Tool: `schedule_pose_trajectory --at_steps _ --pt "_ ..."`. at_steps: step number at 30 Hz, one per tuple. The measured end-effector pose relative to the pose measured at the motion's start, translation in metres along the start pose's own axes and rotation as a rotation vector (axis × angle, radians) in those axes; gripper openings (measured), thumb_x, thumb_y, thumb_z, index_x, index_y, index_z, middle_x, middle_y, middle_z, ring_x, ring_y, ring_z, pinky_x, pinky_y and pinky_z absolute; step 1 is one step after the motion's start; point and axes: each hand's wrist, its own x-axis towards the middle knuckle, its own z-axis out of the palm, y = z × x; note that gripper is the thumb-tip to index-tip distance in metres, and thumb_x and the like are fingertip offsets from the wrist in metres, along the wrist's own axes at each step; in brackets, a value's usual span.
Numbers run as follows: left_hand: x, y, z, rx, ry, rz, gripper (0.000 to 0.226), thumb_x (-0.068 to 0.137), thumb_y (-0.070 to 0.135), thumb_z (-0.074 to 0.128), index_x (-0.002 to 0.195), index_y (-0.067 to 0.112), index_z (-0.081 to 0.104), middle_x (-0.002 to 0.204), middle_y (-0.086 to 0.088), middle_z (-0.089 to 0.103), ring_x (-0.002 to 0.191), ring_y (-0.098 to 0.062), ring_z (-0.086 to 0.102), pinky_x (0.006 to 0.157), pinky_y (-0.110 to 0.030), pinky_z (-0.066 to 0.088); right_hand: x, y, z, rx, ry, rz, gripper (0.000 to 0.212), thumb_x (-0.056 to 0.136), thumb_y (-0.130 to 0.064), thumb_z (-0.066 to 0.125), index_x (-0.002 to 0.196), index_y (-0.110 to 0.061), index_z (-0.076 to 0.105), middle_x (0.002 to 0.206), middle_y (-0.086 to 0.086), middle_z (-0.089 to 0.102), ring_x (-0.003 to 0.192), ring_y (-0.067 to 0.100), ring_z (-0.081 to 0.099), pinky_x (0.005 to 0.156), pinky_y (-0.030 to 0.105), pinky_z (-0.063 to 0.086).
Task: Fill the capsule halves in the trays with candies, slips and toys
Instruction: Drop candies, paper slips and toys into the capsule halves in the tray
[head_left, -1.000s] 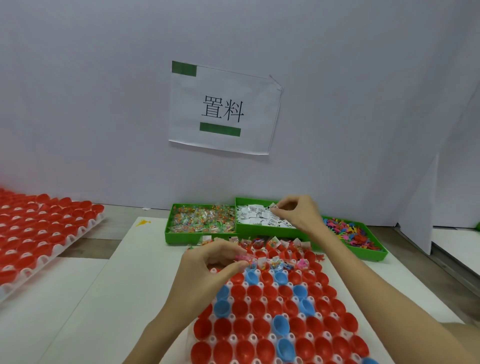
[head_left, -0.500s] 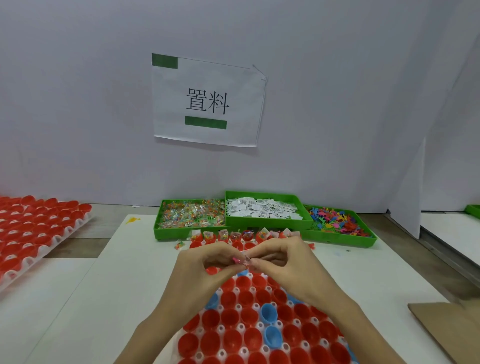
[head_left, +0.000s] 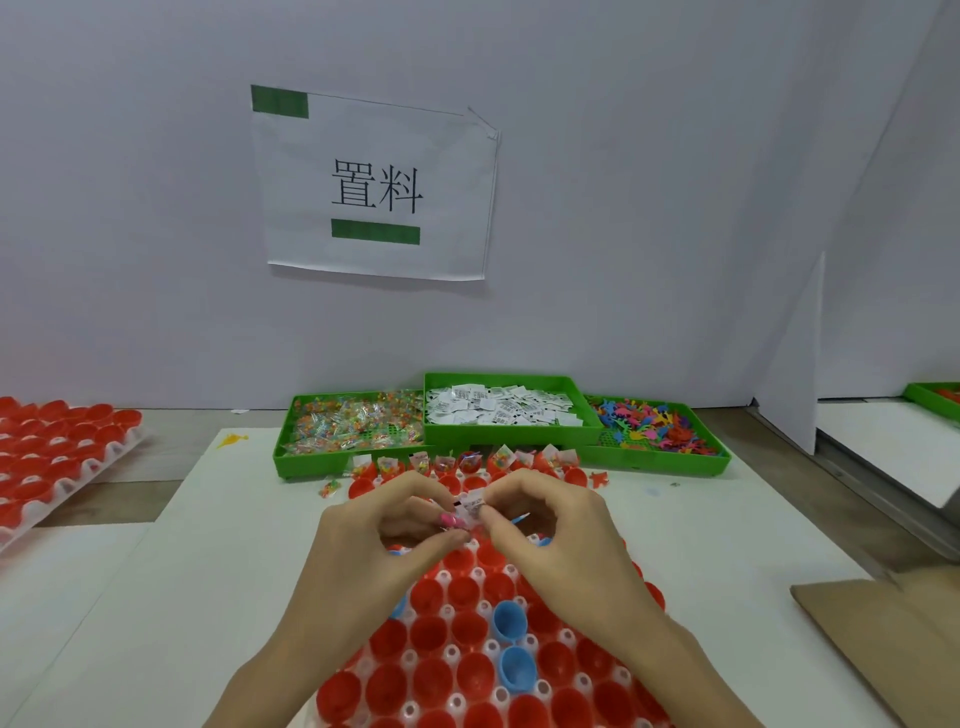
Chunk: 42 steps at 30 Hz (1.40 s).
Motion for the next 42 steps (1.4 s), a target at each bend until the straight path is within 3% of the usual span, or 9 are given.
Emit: schedule_pose_trajectory --at_steps 7,12,17,21,26,31,33,37,42 --pt "0.001 0.002 -0.003 -0.086 -0.029 -0.067 0.027 0.068 0.036 0.090 0.092 0.035 0.078 0.086 0.005 0.080 0.082 -0.014 0.078 0.079 -0.028 0.063 0.003 0.004 -0.006 0.111 -0.148 0.041 0.018 0.099 -0.018 0.065 0.091 -0.033 0.071 0.087 -0.006 0.072 0.082 0.013 0.069 0.075 0.026 0.058" --pt "0.001 0.003 -0.005 -0.100 -0.070 -0.052 0.032 0.069 0.031 0.090 0.099 0.025 0.079 0.091 0.005 0.080 0.086 -0.014 0.078 0.082 -0.030 0.063 0.002 0.004 -0.005 0.119 -0.200 0.078 0.014 0.099 -0.022 0.066 0.092 -0.031 0.073 0.088 -0.004 0.073 0.083 0.014 0.069 0.080 0.037 0.060" --pt "0.001 0.003 -0.004 -0.089 -0.078 -0.012 0.031 0.074 0.026 0.089 0.103 0.025 0.079 0.094 0.006 0.080 0.087 -0.014 0.078 0.082 -0.027 0.062 0.003 0.004 -0.009 0.125 -0.186 0.067 0.011 0.097 -0.028 0.069 0.097 -0.034 0.078 0.099 -0.010 0.073 0.093 0.011 0.071 0.085 0.030 0.060" --pt "0.001 0.002 -0.002 -0.031 -0.040 0.071 0.025 0.077 0.024 0.084 0.102 0.028 0.079 0.095 0.012 0.080 0.089 -0.010 0.078 0.082 -0.028 0.062 0.000 0.004 -0.007 0.129 -0.106 0.032 0.013 0.088 -0.020 0.079 0.097 -0.029 0.079 0.092 -0.011 0.076 0.088 0.009 0.074 0.079 0.022 0.058" --pt "0.008 0.009 0.005 -0.026 -0.061 0.106 0.019 0.079 0.020 0.084 0.095 0.027 0.077 0.093 0.008 0.079 0.088 -0.013 0.078 0.081 -0.026 0.062 0.005 0.006 -0.018 0.122 -0.053 0.012 0.026 0.084 -0.017 0.083 0.103 -0.032 0.074 0.089 -0.007 0.075 0.088 0.012 0.074 0.080 0.031 0.062" --pt "0.051 0.026 0.028 0.064 -0.138 0.152 0.027 0.080 0.015 0.085 0.104 0.019 0.072 0.088 0.014 0.079 0.083 -0.001 0.076 0.077 -0.016 0.059 0.018 0.016 -0.049 0.073 0.020 -0.005 0.021 0.082 -0.017 0.084 0.100 -0.027 0.081 0.093 -0.011 0.076 0.089 0.007 0.073 0.081 0.022 0.060" --pt "0.073 0.031 0.042 0.082 -0.170 0.121 0.024 0.078 0.019 0.087 0.098 0.017 0.074 0.082 0.012 0.079 0.077 0.000 0.075 0.073 -0.015 0.058 0.024 0.026 -0.064 0.042 0.064 0.002 0.019 0.082 -0.016 0.084 0.099 -0.025 0.081 0.093 -0.010 0.077 0.088 0.008 0.074 0.080 0.022 0.059" --pt "0.109 0.026 0.078 0.101 -0.254 0.062 0.015 0.076 0.020 0.090 0.086 0.015 0.080 0.076 0.005 0.079 0.073 -0.003 0.076 0.072 -0.017 0.059 0.033 0.055 -0.082 -0.061 0.117 0.056 0.013 0.083 -0.017 0.084 0.095 -0.020 0.080 0.083 -0.011 0.077 0.080 0.007 0.074 0.077 0.023 0.060" --pt "0.128 0.005 0.112 0.193 -0.427 0.019 0.018 0.077 0.013 0.089 0.094 0.009 0.082 0.082 -0.003 0.080 0.076 -0.009 0.077 0.079 -0.024 0.062 0.037 0.092 -0.095 -0.123 0.092 0.178 0.012 0.080 -0.013 0.086 0.090 -0.016 0.080 0.080 -0.006 0.078 0.078 0.007 0.074 0.074 0.026 0.060"
